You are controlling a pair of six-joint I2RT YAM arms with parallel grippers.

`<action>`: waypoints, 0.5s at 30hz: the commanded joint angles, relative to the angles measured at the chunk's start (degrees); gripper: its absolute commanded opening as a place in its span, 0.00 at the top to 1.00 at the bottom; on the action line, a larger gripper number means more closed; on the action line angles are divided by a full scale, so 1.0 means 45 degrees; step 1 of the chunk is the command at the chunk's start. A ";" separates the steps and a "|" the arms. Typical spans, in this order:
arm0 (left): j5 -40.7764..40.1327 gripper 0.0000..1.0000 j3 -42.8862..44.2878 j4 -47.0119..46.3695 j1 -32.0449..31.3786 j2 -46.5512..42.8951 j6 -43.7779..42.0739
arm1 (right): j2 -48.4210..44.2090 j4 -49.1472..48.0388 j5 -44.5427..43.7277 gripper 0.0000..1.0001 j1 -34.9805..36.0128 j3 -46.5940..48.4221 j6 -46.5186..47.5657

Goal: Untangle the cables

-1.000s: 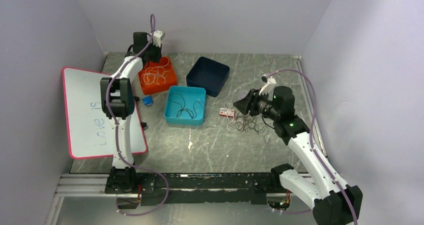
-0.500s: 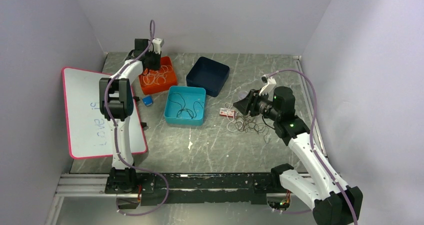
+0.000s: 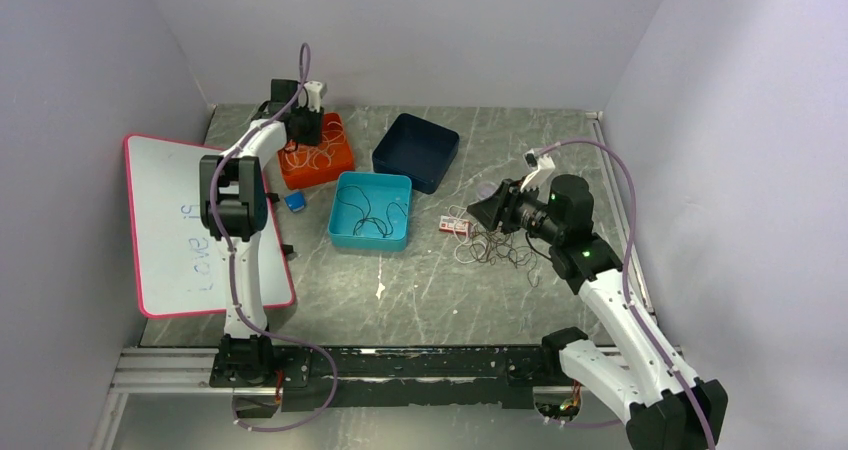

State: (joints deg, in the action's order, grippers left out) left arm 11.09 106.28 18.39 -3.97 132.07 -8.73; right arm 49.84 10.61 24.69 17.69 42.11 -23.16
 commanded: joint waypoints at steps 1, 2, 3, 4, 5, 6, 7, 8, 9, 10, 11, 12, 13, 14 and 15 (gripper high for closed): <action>-0.0318 0.65 0.0357 0.0245 -0.0075 -0.1081 0.0043 | -0.0313 0.0093 -0.0027 0.54 -0.0046 0.0089 0.0014; -0.0334 0.64 0.0280 0.0221 -0.0075 -0.1245 0.0060 | -0.0373 0.0175 -0.0089 0.54 -0.0057 0.0110 0.0042; -0.0364 0.63 0.0180 0.0211 -0.0075 -0.1432 0.0079 | -0.0432 0.0253 -0.0168 0.54 -0.0059 0.0125 0.0079; -0.0379 0.63 0.0090 0.0207 -0.0075 -0.1614 0.0084 | -0.0464 0.0334 -0.0256 0.54 -0.0054 0.0134 0.0106; -0.0344 0.63 -0.0007 0.0195 -0.0075 -0.1820 0.0100 | -0.0509 0.0391 -0.0352 0.54 -0.0054 0.0130 0.0124; -0.0344 0.63 -0.0122 0.0181 -0.0075 -0.2055 0.0114 | -0.0542 0.0471 -0.0486 0.53 -0.0056 0.0125 0.0146; -0.0337 0.62 -0.0239 0.0157 -0.0075 -0.2283 0.0137 | -0.0529 0.0574 -0.0664 0.53 -0.0046 0.0158 0.0146; -0.0290 0.62 -0.0378 0.0164 -0.0075 -0.2543 0.0160 | -0.0505 0.0704 -0.0899 0.54 -0.0045 0.0224 0.0158; -0.0230 0.61 -0.0530 0.0153 -0.0075 -0.2798 0.0207 | -0.0434 0.0883 -0.1170 0.54 -0.0055 0.0310 0.0172; -0.0206 0.61 -0.0675 0.0141 -0.0071 -0.3105 0.0298 | -0.0315 0.1055 -0.1450 0.53 -0.0059 0.0396 0.0171; -0.0242 0.61 -0.0860 0.0117 -0.0075 -0.3412 0.0473 | -0.0183 0.1218 -0.1669 0.53 -0.0064 0.0500 0.0176; -0.0214 0.60 -0.1054 0.0113 -0.0075 -0.3746 0.0678 | -0.0001 0.1446 -0.1921 0.53 -0.0050 0.0640 0.0189; -0.0126 0.60 -0.1370 0.0127 -0.0075 -0.4120 0.0823 | 0.0176 0.1667 -0.2252 0.53 -0.0048 0.0806 0.0195; -0.0046 0.60 -0.1691 0.0141 -0.0085 -0.4543 0.1044 | 0.0369 0.1919 -0.2577 0.54 -0.0063 0.0959 0.0233; 0.0057 0.60 -0.2080 0.0067 -0.0094 -0.5236 0.1306 | 0.0574 0.2168 -0.2854 0.54 -0.0055 0.1090 0.0267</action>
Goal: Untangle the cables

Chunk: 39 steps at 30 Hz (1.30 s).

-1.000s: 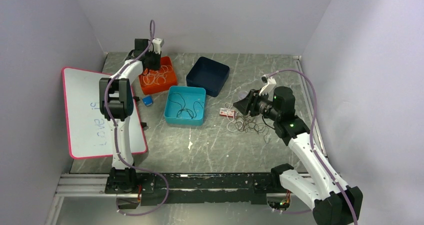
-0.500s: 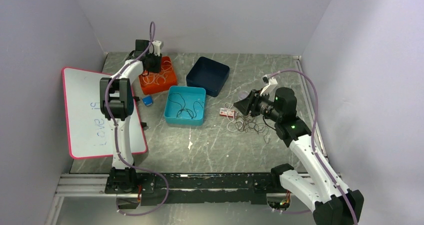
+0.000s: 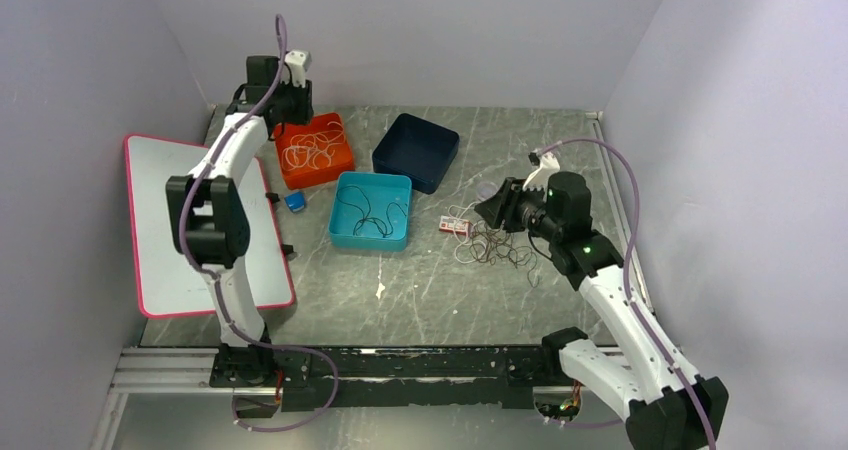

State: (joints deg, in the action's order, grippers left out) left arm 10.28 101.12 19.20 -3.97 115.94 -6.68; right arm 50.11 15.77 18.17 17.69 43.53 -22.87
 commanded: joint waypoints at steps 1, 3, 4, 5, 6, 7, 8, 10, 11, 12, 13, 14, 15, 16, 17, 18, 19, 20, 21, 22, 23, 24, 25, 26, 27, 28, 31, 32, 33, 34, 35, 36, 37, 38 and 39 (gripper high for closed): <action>0.0413 0.60 -0.1486 -0.0271 -0.0095 -0.2255 0.1146 | 0.0714 0.1261 -0.1691 0.54 -0.0056 0.0908 0.0230; 0.0805 0.59 -0.2696 -0.0666 -0.0123 -0.3525 0.1748 | 0.1116 0.1729 -0.2248 0.54 -0.0054 0.1148 0.0239; 0.0992 0.59 -0.3339 -0.0868 -0.0160 -0.4161 0.2139 | 0.1352 0.1926 -0.2365 0.54 -0.0047 0.1209 0.0256; 0.1105 0.59 -0.3971 -0.1022 -0.0225 -0.4776 0.2317 | 0.1479 0.2026 -0.2394 0.55 -0.0050 0.1233 0.0290; 0.1117 0.59 -0.4605 -0.1149 -0.0275 -0.5406 0.2648 | 0.1751 0.2123 -0.2341 0.55 -0.0058 0.1268 0.0375; 0.1148 0.58 -0.5150 -0.1184 -0.0362 -0.5942 0.2853 | 0.1997 0.2282 -0.2201 0.56 -0.0054 0.1360 0.0593; 0.1178 0.58 -0.5609 -0.1108 -0.0453 -0.6509 0.3032 | 0.2343 0.2453 -0.1951 0.57 -0.0019 0.1511 0.0864; 0.1205 0.59 -0.6512 -0.0963 -0.0654 -0.7542 0.3396 | 0.3067 0.2796 -0.1706 0.56 0.0105 0.1831 0.1276; 0.1222 0.59 -0.7044 -0.0941 -0.0751 -0.8069 0.3595 | 0.3370 0.2913 -0.1889 0.55 0.0286 0.2000 0.1367; 0.1220 0.59 -0.7550 -0.0968 -0.0865 -0.8555 0.3760 | 0.3645 0.2906 -0.2222 0.54 0.0499 0.2171 0.1406; 0.1156 0.58 -0.8026 -0.0974 -0.0995 -0.9070 0.3905 | 0.3899 0.2810 -0.2615 0.54 0.0780 0.2271 0.1342; 0.1104 0.58 -0.8481 -0.0928 -0.1096 -0.9539 0.4013 | 0.4140 0.2619 -0.3038 0.54 0.1083 0.2323 0.1234; 0.1071 0.58 -0.8867 -0.0844 -0.1167 -0.9964 0.4117 | 0.4405 0.2337 -0.3486 0.53 0.1373 0.2337 0.1091; 0.1039 0.58 -0.9252 -0.0729 -0.1214 -1.0371 0.4220 | 0.4645 0.2008 -0.3975 0.53 0.1670 0.2287 0.0834; 0.0960 0.58 -0.9709 -0.0587 -0.1226 -1.0759 0.4294 | 0.4890 0.1545 -0.4446 0.53 0.1925 0.2181 0.0524; 0.0835 0.58 -0.9978 -0.0474 -0.1228 -1.1157 0.4328 | 0.5070 0.0984 -0.4895 0.53 0.2154 0.1982 0.0111; 0.0673 0.58 -1.0253 -0.0351 -0.1245 -1.1539 0.4344 | 0.5185 0.0323 -0.5320 0.53 0.2264 0.1699 -0.0331; 0.0538 0.58 -1.0470 -0.0267 -0.1247 -1.1889 0.4354 | 0.5285 -0.0436 -0.5730 0.52 0.2443 0.1387 -0.0862; 0.0382 0.58 -1.0629 -0.0146 -0.1247 -1.2357 0.4345 | 0.5417 -0.1396 -0.6217 0.52 0.2679 0.1070 -0.1368; 0.0263 0.57 -1.0752 -0.0002 -0.1247 -1.2633 0.4327 | 0.5602 -0.1966 -0.6562 0.51 0.2720 0.0859 -0.1822; 0.0189 0.57 -1.0855 0.0080 -0.1238 -1.2880 0.4307 | 0.5954 -0.2482 -0.6844 0.50 0.2739 0.0723 -0.2269; 0.0120 0.57 -1.0927 0.0195 -0.1246 -1.3114 0.4273 | 0.6250 -0.2881 -0.7143 0.50 0.2761 0.0628 -0.2657; 0.0135 0.57 -1.0960 0.0309 -0.1247 -1.3253 0.4203 | 0.6573 -0.3273 -0.7417 0.49 0.2784 0.0599 -0.3033; 0.0131 0.57 -1.0998 0.0429 -0.1245 -1.3385 0.4141 | 0.6916 -0.3500 -0.7662 0.49 0.2796 0.0632 -0.3278; 0.0131 0.57 -1.1023 0.0546 -0.1232 -1.3482 0.4094 | 0.7208 -0.3706 -0.7956 0.49 0.2820 0.0687 -0.3496; 0.0158 0.57 -1.1023 0.0693 -0.1243 -1.3565 0.4027 | 0.7498 -0.3947 -0.8183 0.49 0.2823 0.0729 -0.3670; 0.0180 0.57 -1.1006 0.1128 -0.1247 -1.3818 0.3892 | 0.8177 -0.4445 -0.8985 0.49 0.2845 0.0823 -0.4128; 0.0171 0.57 -1.1036 0.1224 -0.1237 -1.3922 0.3882 | 0.8347 -0.4594 -0.9208 0.49 0.2841 0.0833 -0.4230; 0.0192 0.57 -1.1061 0.1278 -0.1234 -1.4028 0.3876 | 0.8532 -0.4744 -0.9380 0.49 0.2845 0.0862 -0.4311; 0.0180 0.57 -1.1082 0.1328 -0.1231 -1.4117 0.3853 | 0.8736 -0.4819 -0.9531 0.48 0.2850 0.0911 -0.4380; 0.0169 0.57 -1.1084 0.1374 -0.1236 -1.4189 0.3848 | 0.8922 -0.4816 -0.9698 0.49 0.2846 0.1018 -0.4462; 0.0153 0.57 -1.1077 0.1414 -0.1241 -1.4259 0.3830 | 0.9114 -0.4782 -0.9846 0.49 0.2846 0.1087 -0.4577; 0.0139 0.57 -1.1074 0.1433 -0.1244 -1.4321 0.3828 | 0.9297 -0.4797 -0.9967 0.49 0.2846 0.1137 -0.4652; 0.0139 0.57 -1.1083 0.1458 -0.1230 -1.4371 0.3828 | 0.9444 -0.4860 -1.0034 0.49 0.2846 0.1153 -0.4737; 0.0142 0.57 -1.1084 0.1480 -0.1228 -1.4399 0.3832 | 0.9587 -0.4970 -1.0049 0.49 0.2846 0.1180 -0.4785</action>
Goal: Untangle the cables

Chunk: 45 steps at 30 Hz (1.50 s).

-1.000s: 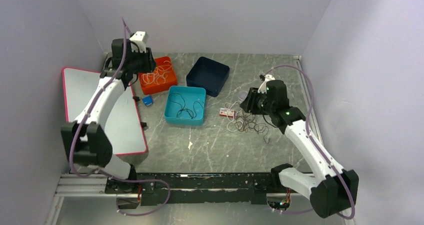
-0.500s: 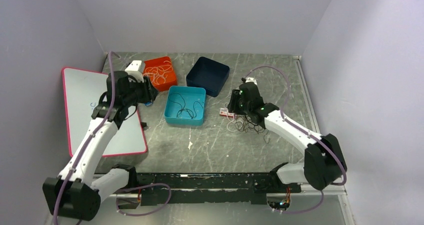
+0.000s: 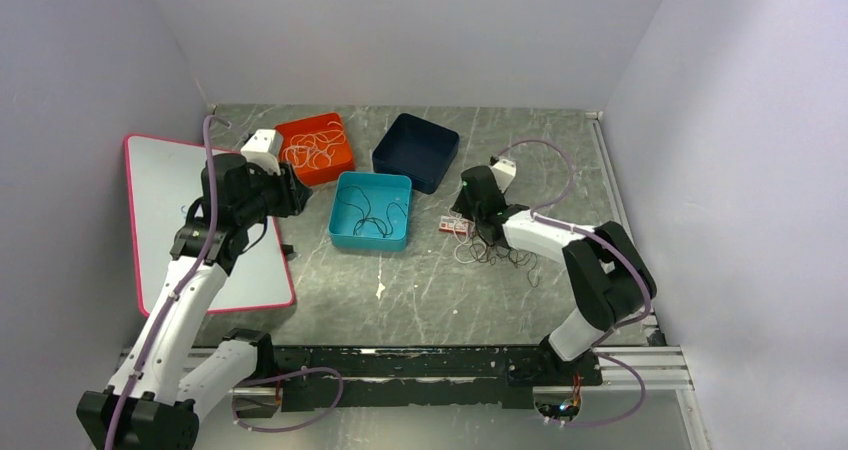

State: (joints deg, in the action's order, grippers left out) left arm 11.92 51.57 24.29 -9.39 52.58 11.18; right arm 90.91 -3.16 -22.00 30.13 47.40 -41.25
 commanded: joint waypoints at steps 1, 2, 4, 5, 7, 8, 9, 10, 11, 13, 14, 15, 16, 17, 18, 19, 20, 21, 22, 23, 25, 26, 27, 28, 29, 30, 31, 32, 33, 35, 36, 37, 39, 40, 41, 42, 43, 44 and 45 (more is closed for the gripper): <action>-0.0212 0.57 -0.0047 0.0361 -0.0040 -0.0336 -0.0138 | 0.0681 -0.0896 -0.1119 0.49 0.0082 0.0350 -0.0713; -0.0182 0.57 -0.0036 0.0363 -0.0037 -0.0363 -0.0152 | 0.0845 -0.0916 -0.1136 0.50 0.0079 0.0437 -0.0739; -0.0125 0.58 0.0033 0.0373 -0.0041 -0.0375 -0.0182 | 0.1267 -0.0970 -0.1194 0.50 0.0082 0.0616 -0.0792; -0.0107 0.58 0.0069 0.0396 -0.0040 -0.0358 -0.0187 | 0.1421 -0.1018 -0.1235 0.51 0.0077 0.0695 -0.0793; -0.0110 0.58 0.0161 0.0466 -0.0026 -0.0341 -0.0260 | 0.1672 -0.1203 -0.1265 0.53 0.0082 0.0800 -0.0749; -0.0127 0.58 0.0205 0.0518 -0.0024 -0.0337 -0.0280 | 0.1789 -0.1279 -0.1322 0.54 0.0082 0.0845 -0.0695; -0.0132 0.58 0.0249 0.0578 -0.0028 -0.0324 -0.0309 | 0.1899 -0.1365 -0.1398 0.56 0.0082 0.0894 -0.0647; -0.0128 0.58 0.0257 0.0617 -0.0036 -0.0335 -0.0294 | 0.2025 -0.1385 -0.1434 0.58 0.0082 0.0967 -0.0616; -0.0140 0.58 0.0261 0.0649 -0.0035 -0.0351 -0.0296 | 0.2158 -0.1388 -0.1439 0.59 0.0082 0.1054 -0.0559; -0.0159 0.58 0.0249 0.0664 -0.0037 -0.0389 -0.0286 | 0.2433 -0.1350 -0.1526 0.63 0.0082 0.1222 -0.0483; -0.0158 0.58 0.0245 0.0674 -0.0037 -0.0413 -0.0276 | 0.2536 -0.1359 -0.1553 0.66 0.0082 0.1286 -0.0454; -0.0165 0.58 0.0230 0.0675 -0.0025 -0.0439 -0.0260 | 0.2639 -0.1401 -0.1573 0.68 0.0082 0.1318 -0.0446; -0.0173 0.58 0.0211 0.0690 -0.0028 -0.0464 -0.0251 | 0.2706 -0.1475 -0.1576 0.71 0.0082 0.1322 -0.0432; -0.0177 0.58 0.0187 0.0677 -0.0024 -0.0503 -0.0218 | 0.2773 -0.1558 -0.1566 0.74 0.0082 0.1323 -0.0397; -0.0185 0.58 0.0149 0.0649 -0.0040 -0.0538 -0.0209 | 0.2815 -0.1622 -0.1565 0.77 0.0082 0.1323 -0.0358; -0.0186 0.58 0.0101 0.0592 -0.0038 -0.0581 -0.0188 | 0.2828 -0.1666 -0.1572 0.80 0.0077 0.1333 -0.0307; -0.0164 0.58 0.0053 0.0555 -0.0025 -0.0621 -0.0169 | 0.2813 -0.1694 -0.1585 0.84 0.0081 0.1331 -0.0229; -0.0154 0.58 0.0018 0.0516 -0.0026 -0.0652 -0.0176 | 0.2723 -0.1783 -0.1585 0.88 0.0082 0.1267 -0.0122; -0.0133 0.58 -0.0035 0.0477 -0.0036 -0.0676 -0.0179 | 0.2580 -0.1904 -0.1550 0.92 0.0096 0.1174 -0.0011; -0.0128 0.58 -0.0096 0.0443 -0.0042 -0.0701 -0.0197 | 0.2393 -0.2071 -0.1497 0.94 0.0101 0.1053 0.0105; -0.0115 0.57 -0.0164 0.0306 -0.0024 -0.0759 -0.0233 | 0.1925 -0.2226 -0.1353 1.00 0.0134 0.0825 0.0381; -0.0070 0.57 -0.0197 0.0209 -0.0023 -0.0782 -0.0238 | 0.1647 -0.2262 -0.1299 1.00 0.0164 0.0714 0.0523; -0.0003 0.56 -0.0209 0.0090 -0.0033 -0.0795 -0.0248 | 0.1315 -0.2239 -0.1261 1.00 0.0202 0.0600 0.0682; 0.0086 0.56 -0.0242 -0.0045 -0.0037 -0.0821 -0.0230 | 0.0850 -0.2210 -0.1236 1.00 0.0258 0.0476 0.0863; 0.0234 0.55 -0.0268 -0.0215 -0.0033 -0.0864 -0.0208 | 0.0493 -0.2143 -0.1189 1.00 0.0292 0.0353 0.1001; 0.0382 0.54 -0.0310 -0.0403 -0.0027 -0.0925 -0.0149 | 0.0082 -0.2024 -0.1093 1.00 0.0318 0.0254 0.1167; 0.0600 0.52 -0.0350 -0.0638 -0.0024 -0.0981 -0.0067 | -0.0319 -0.1873 -0.0945 1.00 0.0331 0.0161 0.1268; 0.0828 0.51 -0.0408 -0.0871 -0.0038 -0.1029 0.0005 | -0.0706 -0.1683 -0.0745 1.00 0.0335 0.0094 0.1361; 0.1071 0.49 -0.0455 -0.1127 -0.0030 -0.1065 0.0073 | -0.1106 -0.1466 -0.0530 1.00 0.0348 0.0061 0.1432; 0.1736 0.47 -0.0526 -0.1638 -0.0043 -0.1065 0.0202 | -0.1903 -0.0903 0.0020 1.00 0.0355 0.0052 0.1500; 0.2066 0.46 -0.0587 -0.1989 -0.0043 -0.1023 0.0312 | -0.2305 -0.0666 0.0410 1.00 0.0355 0.0063 0.1525; 0.2378 0.46 -0.0643 -0.2253 -0.0043 -0.0954 0.0436 | -0.2685 -0.0448 0.0840 1.00 0.0355 0.0072 0.1545; 0.3269 0.45 -0.0743 -0.2797 -0.0053 -0.0808 0.0723 | -0.3415 0.0115 0.1708 1.00 0.0383 0.0200 0.1517; 0.3559 0.44 -0.0807 -0.3113 -0.0112 -0.0744 0.0941 | -0.3759 0.0476 0.2096 1.00 0.0393 0.0274 0.1522; 0.3749 0.42 -0.0909 -0.3499 -0.0220 -0.0687 0.1154 | -0.4024 0.0757 0.2489 1.00 0.0394 0.0403 0.1542; 0.3807 0.39 -0.0976 -0.3838 -0.0419 -0.0663 0.1391 | -0.4321 0.1094 0.2824 1.00 0.0394 0.0549 0.1562; 0.3731 0.38 -0.1061 -0.4227 -0.0703 -0.0609 0.1586 | -0.4605 0.1364 0.3132 1.00 0.0394 0.0691 0.1625; 0.3563 0.38 -0.1105 -0.4571 -0.1068 -0.0546 0.1731 | -0.4947 0.1602 0.3531 1.00 0.0394 0.0851 0.1702; 0.3342 0.37 -0.1125 -0.4846 -0.1666 -0.0413 0.1851 | -0.5217 0.1828 0.3808 1.00 0.0399 0.0998 0.1786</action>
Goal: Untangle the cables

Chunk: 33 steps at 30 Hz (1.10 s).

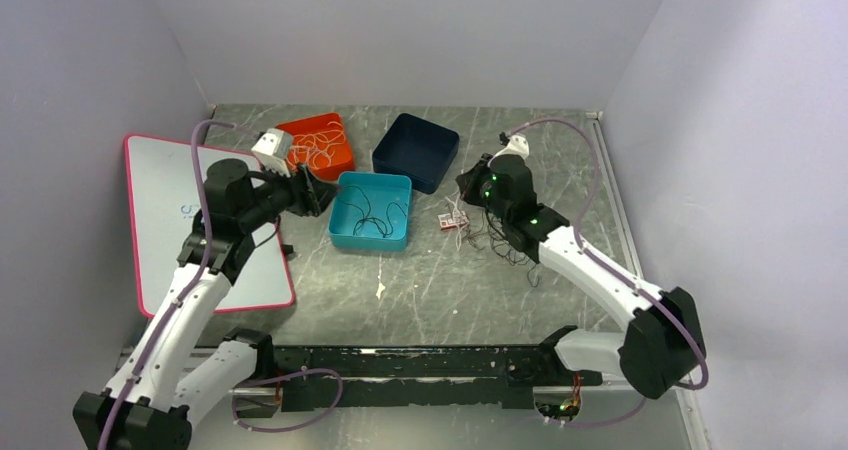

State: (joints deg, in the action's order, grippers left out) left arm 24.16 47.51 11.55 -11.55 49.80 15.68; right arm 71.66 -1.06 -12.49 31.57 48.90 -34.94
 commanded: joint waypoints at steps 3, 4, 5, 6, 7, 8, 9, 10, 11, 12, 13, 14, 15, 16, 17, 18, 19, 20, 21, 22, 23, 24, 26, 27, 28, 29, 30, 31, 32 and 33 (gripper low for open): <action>-0.0136 0.37 -0.0270 -0.2952 -0.2567 0.0621 0.1064 | -0.1607 0.1874 0.2383 1.00 0.0074 0.1073 0.0576; -0.0311 0.36 -0.0340 -0.3362 -0.2953 0.0768 0.1432 | -0.1818 0.1998 0.2661 1.00 0.0074 0.1213 0.0655; -0.0470 0.36 -0.0427 -0.3745 -0.3301 0.0898 0.1644 | -0.1998 0.2079 0.2947 1.00 0.0074 0.1338 0.0794; -0.0643 0.36 -0.0504 -0.4370 -0.3655 0.1022 0.1736 | -0.2174 0.2104 0.3315 1.00 0.0075 0.1449 0.0909; -0.0775 0.36 -0.0575 -0.4855 -0.3972 0.1123 0.1823 | -0.2362 0.2166 0.3620 1.00 0.0074 0.1556 0.0962; -0.0894 0.36 -0.0659 -0.5294 -0.4288 0.1241 0.1869 | -0.2527 0.2322 0.3826 1.00 0.0074 0.1729 0.0989; -0.1048 0.35 -0.0702 -0.5762 -0.4603 0.1377 0.1874 | -0.2677 0.2462 0.4025 1.00 0.0074 0.1810 0.1036; -0.1155 0.35 -0.0714 -0.6194 -0.4884 0.1514 0.1843 | -0.2798 0.2623 0.4150 1.00 0.0074 0.2001 0.1059; -0.1215 0.35 -0.0686 -0.6595 -0.5193 0.1690 0.1778 | -0.2931 0.2817 0.4240 1.00 0.0074 0.2250 0.1062; -0.1259 0.35 -0.0605 -0.7004 -0.5466 0.1873 0.1687 | -0.3050 0.2997 0.4304 1.00 0.0079 0.2405 0.1082; -0.1294 0.35 -0.0529 -0.7360 -0.5774 0.2116 0.1588 | -0.3157 0.3186 0.4341 1.00 0.0077 0.2530 0.1089; -0.1281 0.35 -0.0444 -0.7768 -0.6039 0.2344 0.1463 | -0.3304 0.3346 0.4370 1.00 0.0074 0.2638 0.1078; -0.1255 0.34 -0.0377 -0.8146 -0.6309 0.2565 0.1350 | -0.3389 0.3520 0.4367 1.00 0.0074 0.2742 0.1071; -0.1237 0.33 -0.0327 -0.8489 -0.6565 0.2776 0.1323 | -0.3478 0.3666 0.4332 1.00 0.0074 0.2835 0.1010; -0.1257 0.32 -0.0321 -0.8817 -0.6790 0.2993 0.0878 | -0.3541 0.3777 0.4360 1.00 0.0074 0.2915 0.0992; -0.1279 0.30 -0.0320 -0.9103 -0.6982 0.3191 0.0705 | -0.3573 0.3877 0.4429 1.00 0.0074 0.2996 0.0963; -0.1335 0.29 -0.0298 -0.9309 -0.7140 0.3398 0.0579 | -0.3596 0.4001 0.4491 1.00 0.0074 0.3094 0.0966; -0.1345 0.28 -0.0254 -0.9477 -0.7260 0.3583 0.0475 | -0.3582 0.4122 0.4584 1.00 0.0074 0.3214 0.0955; -0.1346 0.27 -0.0204 -0.9716 -0.7421 0.3822 0.0377 | -0.3544 0.4232 0.4674 1.00 0.0074 0.3353 0.0949; -0.1370 0.26 -0.0147 -0.9823 -0.7544 0.4012 0.0311 | -0.3524 0.4329 0.4744 1.00 0.0074 0.3464 0.0923; -0.1425 0.25 -0.0037 -0.9939 -0.7671 0.4202 0.0224 | -0.3500 0.4426 0.4836 1.00 0.0074 0.3602 0.0901; -0.1468 0.24 0.0092 -1.0051 -0.7778 0.4431 0.0148 | -0.3487 0.4465 0.4935 1.00 0.0069 0.3714 0.0866; -0.1409 0.22 0.0410 -1.0222 -0.7992 0.4879 -0.0006 | -0.3499 0.4521 0.4999 1.00 0.0074 0.3897 0.0833; -0.1337 0.21 0.0572 -1.0282 -0.8113 0.5079 -0.0055 | -0.3543 0.4531 0.4919 1.00 0.0074 0.3954 0.0799; -0.1233 0.20 0.0734 -1.0340 -0.8231 0.5236 -0.0095 | -0.3580 0.4547 0.4797 1.00 0.0074 0.3961 0.0751; -0.1144 0.20 0.0825 -1.0399 -0.8363 0.5365 -0.0119 | -0.3636 0.4551 0.4645 1.00 0.0084 0.3942 0.0655; -0.1072 0.20 0.0895 -1.0445 -0.8484 0.5462 -0.0125 | -0.3682 0.4509 0.4511 1.00 0.0085 0.3898 0.0569; -0.1041 0.20 0.0914 -1.0498 -0.8624 0.5516 -0.0138 | -0.3737 0.4454 0.4404 1.00 0.0075 0.3866 0.0500; -0.1027 0.19 0.0877 -1.0555 -0.8749 0.5547 -0.0132 | -0.3771 0.4427 0.4295 1.00 0.0084 0.3830 0.0428; -0.1040 0.19 0.0771 -1.0624 -0.8865 0.5563 -0.0107 | -0.3775 0.4402 0.4190 1.00 0.0075 0.3838 0.0380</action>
State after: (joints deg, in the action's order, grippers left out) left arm 18.85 49.50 -31.16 -49.32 74.46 16.73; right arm 55.86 18.39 7.92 31.59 65.21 -31.83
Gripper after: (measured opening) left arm 0.802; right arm 0.026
